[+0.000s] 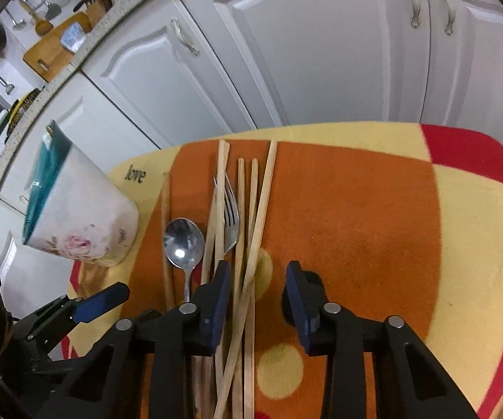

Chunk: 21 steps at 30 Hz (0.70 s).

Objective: Organize utensils
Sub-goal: 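Grasp a single wooden chopstick with the right tool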

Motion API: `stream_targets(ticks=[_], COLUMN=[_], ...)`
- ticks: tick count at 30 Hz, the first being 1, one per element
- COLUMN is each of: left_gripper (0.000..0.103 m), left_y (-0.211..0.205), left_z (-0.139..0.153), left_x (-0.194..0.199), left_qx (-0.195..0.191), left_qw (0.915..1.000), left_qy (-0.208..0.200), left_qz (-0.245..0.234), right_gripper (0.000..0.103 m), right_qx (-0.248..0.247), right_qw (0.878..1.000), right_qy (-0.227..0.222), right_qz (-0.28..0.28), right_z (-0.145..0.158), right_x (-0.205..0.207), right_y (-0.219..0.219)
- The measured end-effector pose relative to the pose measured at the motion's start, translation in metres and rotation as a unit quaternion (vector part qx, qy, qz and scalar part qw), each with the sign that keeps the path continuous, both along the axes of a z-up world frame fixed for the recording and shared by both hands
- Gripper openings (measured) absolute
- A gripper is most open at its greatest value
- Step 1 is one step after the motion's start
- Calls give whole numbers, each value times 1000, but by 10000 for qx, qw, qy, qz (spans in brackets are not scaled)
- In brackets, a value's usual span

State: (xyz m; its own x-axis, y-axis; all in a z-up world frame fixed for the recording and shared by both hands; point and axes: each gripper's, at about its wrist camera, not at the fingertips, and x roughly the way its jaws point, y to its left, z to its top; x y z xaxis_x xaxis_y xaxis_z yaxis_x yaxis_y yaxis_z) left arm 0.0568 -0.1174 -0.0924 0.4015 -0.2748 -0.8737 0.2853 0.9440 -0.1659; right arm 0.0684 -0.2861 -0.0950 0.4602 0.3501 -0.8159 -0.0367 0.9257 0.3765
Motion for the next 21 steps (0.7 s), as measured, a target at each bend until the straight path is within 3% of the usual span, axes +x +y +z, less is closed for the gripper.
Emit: stream_targets(ticks=[4,7,9,10,13,21], left_gripper=[52,42,33,19,12,7], left_y=[-5,-7,-8,-7,-6,8], left_z=[-10,-15,-15,-15,-16,-13], left_x=[8,12,14,14,14,-6], left_qx=[60,84,19,-15,-95,-76], left_qw=[9999,9999,10000,10000,9999,9989], left_qy=[86,79,49,68,114,317], left_qz=[-7,-1,-11,-11,-87,-325], right_gripper=[10,6,5,5,5,5], right_qx=[-96,-105,-215,-155,-58,-26], right_qw=[9999,9999,9996,9996,9990,9983], right_qy=[-3,-55,-21,-8,22,97], right_qz=[-31,-116,-206,-254,-446,-567], right_z=[-7,-6,-5,-6,-8,-3], right_x=[2,-4,-11,-15,-27,-72], right_y=[0,-7,-14,-18,-31,-46])
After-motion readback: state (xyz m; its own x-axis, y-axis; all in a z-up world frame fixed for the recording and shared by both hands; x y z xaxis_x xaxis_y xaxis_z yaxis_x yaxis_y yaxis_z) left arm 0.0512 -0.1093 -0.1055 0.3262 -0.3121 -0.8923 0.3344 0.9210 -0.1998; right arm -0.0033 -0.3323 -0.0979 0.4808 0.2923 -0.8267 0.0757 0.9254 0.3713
